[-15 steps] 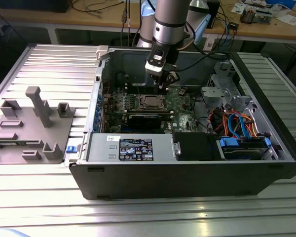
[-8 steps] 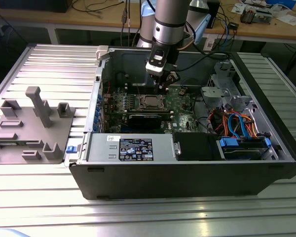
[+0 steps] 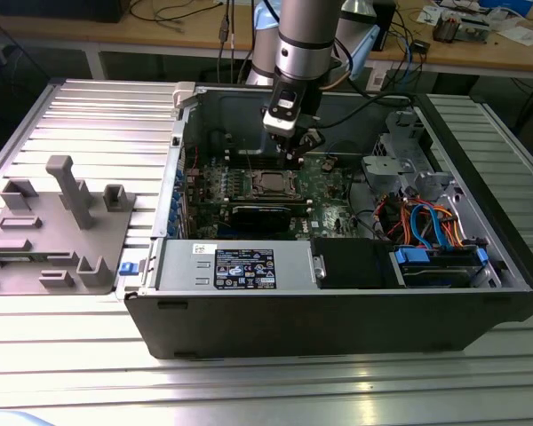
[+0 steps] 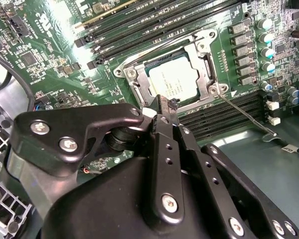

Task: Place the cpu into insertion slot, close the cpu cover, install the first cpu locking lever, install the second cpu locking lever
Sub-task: 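Install the first cpu locking lever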

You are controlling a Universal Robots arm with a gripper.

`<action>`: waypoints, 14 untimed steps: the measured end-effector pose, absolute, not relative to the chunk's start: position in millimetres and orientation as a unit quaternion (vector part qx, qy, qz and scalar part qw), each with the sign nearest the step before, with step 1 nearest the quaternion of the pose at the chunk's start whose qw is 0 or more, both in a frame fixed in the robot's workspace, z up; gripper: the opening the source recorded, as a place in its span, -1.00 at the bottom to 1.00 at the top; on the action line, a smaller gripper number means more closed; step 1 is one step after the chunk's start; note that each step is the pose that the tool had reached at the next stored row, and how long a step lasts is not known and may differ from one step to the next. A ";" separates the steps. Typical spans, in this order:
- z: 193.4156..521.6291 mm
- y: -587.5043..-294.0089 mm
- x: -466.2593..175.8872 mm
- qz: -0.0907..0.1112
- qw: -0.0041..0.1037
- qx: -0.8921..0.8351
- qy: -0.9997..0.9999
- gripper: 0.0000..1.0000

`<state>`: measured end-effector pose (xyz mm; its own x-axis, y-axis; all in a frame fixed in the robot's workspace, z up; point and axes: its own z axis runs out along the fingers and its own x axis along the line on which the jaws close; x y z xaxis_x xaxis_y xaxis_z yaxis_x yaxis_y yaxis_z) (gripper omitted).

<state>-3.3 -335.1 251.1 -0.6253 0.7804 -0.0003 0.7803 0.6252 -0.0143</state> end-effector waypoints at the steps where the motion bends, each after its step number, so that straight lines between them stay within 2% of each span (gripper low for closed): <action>1: 251.1 -335.1 -3.3 0.007 0.003 -0.432 -0.902 -0.79; 14: 251.1 -335.0 -3.3 0.007 0.003 -0.414 -0.910 -0.79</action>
<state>-3.3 -335.0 251.1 -0.6564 0.7544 -0.0003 0.7543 0.6563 -0.0143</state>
